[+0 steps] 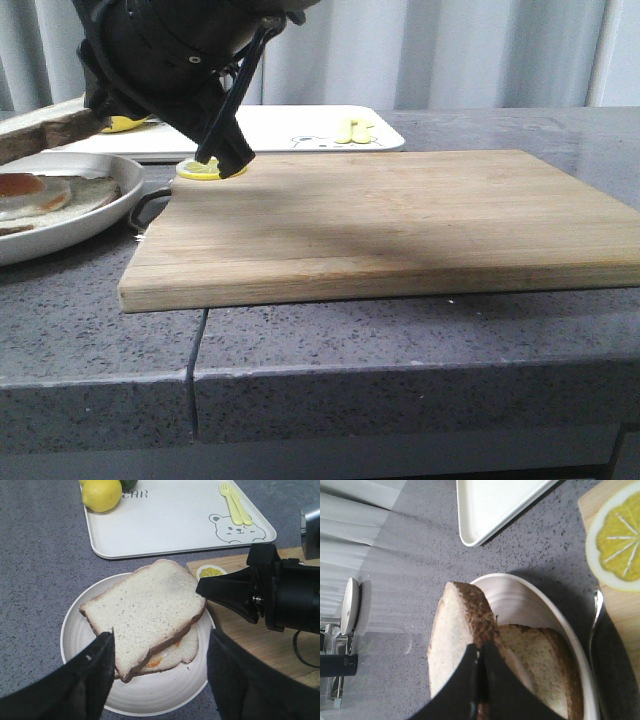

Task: Place bread and move sandwich to tray
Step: 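Lower the bread onto the egg toast and open the right gripper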

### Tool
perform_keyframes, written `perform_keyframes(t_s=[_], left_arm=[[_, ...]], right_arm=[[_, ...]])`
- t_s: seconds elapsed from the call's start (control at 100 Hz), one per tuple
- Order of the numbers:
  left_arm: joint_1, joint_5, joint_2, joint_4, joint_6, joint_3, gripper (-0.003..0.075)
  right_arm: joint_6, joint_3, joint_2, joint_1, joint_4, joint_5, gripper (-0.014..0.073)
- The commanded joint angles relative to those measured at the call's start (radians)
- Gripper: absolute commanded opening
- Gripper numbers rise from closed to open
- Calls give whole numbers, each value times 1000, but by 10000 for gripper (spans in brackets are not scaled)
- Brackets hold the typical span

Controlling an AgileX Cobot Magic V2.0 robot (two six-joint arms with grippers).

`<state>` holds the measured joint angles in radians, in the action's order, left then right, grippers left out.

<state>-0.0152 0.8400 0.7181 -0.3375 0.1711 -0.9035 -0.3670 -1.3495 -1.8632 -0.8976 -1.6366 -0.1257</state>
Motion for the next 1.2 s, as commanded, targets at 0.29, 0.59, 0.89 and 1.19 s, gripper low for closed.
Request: perform_keyframes(t_s=[0.29, 0.59, 0.89, 1.19], left_arm=[[-2, -65, 5, -30, 3, -33, 386], [-2, -65, 5, -30, 3, -33, 386], [-2, -65, 5, -30, 3, -33, 386], [-2, -65, 5, -30, 3, -33, 386]], right_arm=[[-45, -12, 56, 1, 13, -4, -69], [-84, -12, 58, 1, 13, 12, -69], [-128, -12, 80, 1, 13, -7, -4], [-135, -12, 81, 1, 13, -10, 101]])
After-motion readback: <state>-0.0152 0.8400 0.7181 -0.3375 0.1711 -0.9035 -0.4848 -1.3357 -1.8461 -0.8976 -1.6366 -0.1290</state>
